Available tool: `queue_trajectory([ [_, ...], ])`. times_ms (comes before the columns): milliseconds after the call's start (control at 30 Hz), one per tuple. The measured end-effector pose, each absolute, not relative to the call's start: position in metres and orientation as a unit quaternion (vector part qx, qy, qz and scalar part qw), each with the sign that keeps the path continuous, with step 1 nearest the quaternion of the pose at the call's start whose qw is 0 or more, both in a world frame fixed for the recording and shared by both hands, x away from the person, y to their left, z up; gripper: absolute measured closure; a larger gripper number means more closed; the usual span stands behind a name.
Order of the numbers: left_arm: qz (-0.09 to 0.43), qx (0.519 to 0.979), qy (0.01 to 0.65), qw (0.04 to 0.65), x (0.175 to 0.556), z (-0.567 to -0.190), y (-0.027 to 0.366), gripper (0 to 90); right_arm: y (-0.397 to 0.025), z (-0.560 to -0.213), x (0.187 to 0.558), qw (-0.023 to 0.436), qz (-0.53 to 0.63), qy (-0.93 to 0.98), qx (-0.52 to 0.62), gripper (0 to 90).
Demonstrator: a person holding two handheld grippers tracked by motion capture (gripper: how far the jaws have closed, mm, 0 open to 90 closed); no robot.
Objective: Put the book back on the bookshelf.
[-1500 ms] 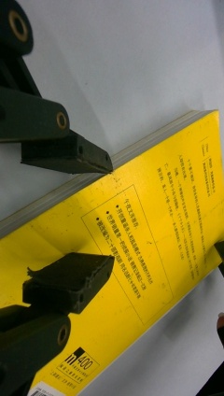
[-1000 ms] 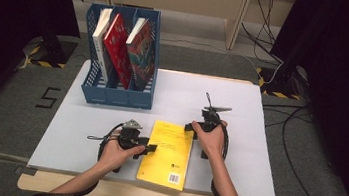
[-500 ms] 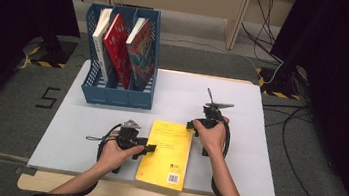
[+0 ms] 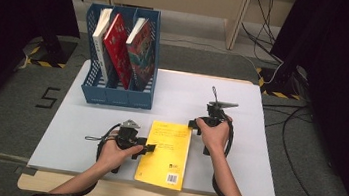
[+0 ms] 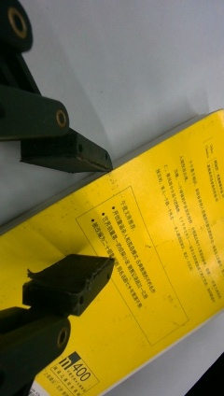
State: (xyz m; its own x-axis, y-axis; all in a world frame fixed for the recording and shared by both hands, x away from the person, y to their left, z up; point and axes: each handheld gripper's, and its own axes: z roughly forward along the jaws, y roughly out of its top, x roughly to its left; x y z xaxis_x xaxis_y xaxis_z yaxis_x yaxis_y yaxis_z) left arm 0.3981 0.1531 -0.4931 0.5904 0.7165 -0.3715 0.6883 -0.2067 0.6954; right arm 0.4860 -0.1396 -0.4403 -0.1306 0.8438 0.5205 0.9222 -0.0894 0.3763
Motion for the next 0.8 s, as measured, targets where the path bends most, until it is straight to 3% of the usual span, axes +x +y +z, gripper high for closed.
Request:
queue_trajectory([
  [800,0.050,0.788,0.436,0.432,0.419,-0.479,0.137,50.3,-0.145,-0.397,0.498,0.014,-0.355,-0.661,-0.661,76.5],
])
